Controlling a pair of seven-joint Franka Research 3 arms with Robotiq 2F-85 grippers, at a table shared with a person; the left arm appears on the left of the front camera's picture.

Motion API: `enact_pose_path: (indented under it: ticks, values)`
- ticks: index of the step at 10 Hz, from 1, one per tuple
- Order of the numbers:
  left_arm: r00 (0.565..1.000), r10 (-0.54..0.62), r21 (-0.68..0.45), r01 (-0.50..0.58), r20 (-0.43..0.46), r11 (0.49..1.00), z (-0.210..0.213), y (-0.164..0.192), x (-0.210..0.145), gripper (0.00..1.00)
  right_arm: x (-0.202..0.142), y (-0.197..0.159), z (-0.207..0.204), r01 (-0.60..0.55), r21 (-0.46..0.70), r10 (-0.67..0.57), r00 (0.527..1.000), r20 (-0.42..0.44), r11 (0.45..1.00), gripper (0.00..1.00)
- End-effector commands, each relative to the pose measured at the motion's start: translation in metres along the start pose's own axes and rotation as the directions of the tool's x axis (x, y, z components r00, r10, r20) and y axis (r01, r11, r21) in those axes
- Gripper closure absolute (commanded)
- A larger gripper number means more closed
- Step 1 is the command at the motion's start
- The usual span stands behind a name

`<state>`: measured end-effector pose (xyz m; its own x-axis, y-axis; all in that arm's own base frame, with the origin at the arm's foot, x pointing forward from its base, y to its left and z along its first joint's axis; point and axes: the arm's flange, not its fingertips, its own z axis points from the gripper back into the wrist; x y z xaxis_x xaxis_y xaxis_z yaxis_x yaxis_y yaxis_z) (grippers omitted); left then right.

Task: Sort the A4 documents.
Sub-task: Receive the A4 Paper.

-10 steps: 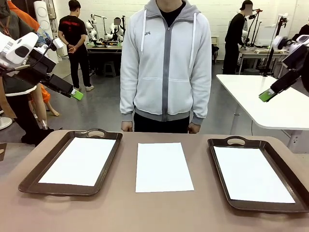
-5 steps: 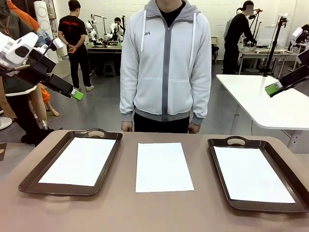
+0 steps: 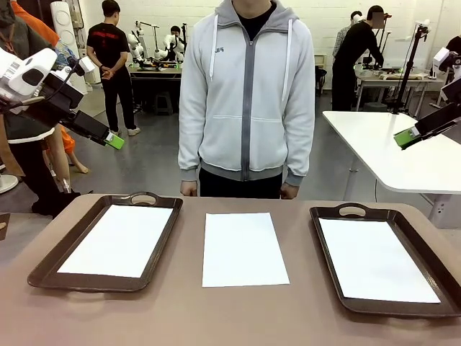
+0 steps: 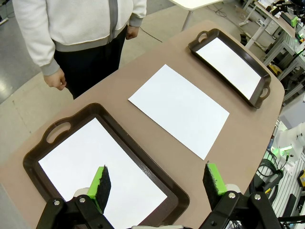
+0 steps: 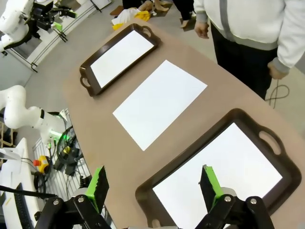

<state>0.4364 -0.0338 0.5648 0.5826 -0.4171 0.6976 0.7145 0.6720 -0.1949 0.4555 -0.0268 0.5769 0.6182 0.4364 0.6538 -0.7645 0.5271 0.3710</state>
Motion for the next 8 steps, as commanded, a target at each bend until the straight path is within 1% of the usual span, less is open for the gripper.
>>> enact_pose_path:
  ticks: [1,8]
  values:
    - [1.0,-0.001,-0.001,0.001,0.001,1.0,0.0,-0.0004,0.0001,0.0,0.0007,0.0017,0.0015,-0.004,-0.002,0.004,1.0,0.003,1.0,0.0]
    - [1.0,-0.001,-0.001,0.001,0.001,1.0,0.0,-0.0004,0.0001,0.0,0.0007,0.0017,0.0015,-0.004,-0.002,0.004,1.0,0.003,1.0,0.0]
